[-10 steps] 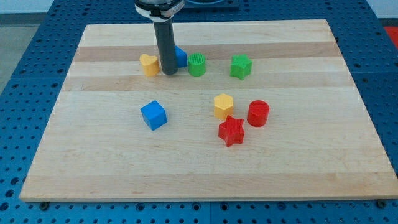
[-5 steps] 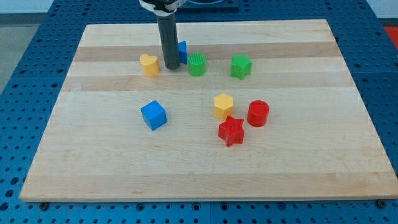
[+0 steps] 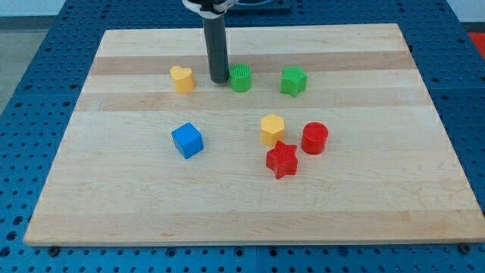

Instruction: Push the green circle closer to the green star

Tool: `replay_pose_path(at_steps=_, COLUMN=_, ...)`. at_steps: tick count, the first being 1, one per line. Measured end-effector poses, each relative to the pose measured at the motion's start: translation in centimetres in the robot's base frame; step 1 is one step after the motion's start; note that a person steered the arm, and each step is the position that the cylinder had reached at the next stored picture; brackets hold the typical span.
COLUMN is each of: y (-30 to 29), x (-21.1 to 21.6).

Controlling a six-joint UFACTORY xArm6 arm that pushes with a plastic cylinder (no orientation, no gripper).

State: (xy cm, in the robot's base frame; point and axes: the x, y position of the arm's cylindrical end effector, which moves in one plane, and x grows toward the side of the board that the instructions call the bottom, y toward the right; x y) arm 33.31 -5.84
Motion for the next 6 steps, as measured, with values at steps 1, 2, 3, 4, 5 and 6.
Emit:
replay_pose_path(at_steps=1, y=0.6, x=0.4)
replay_pose_path(at_steps=2, y=2.6, x=0.6)
replay_pose_path(at_steps=3, y=4.3, x=0.7)
replay_pose_path(at_steps=4, y=5.6, x=0.7)
replay_pose_path(at_steps=5, y=5.7, x=0.8)
replay_pose_path(at_steps=6, y=5.7, x=2.1)
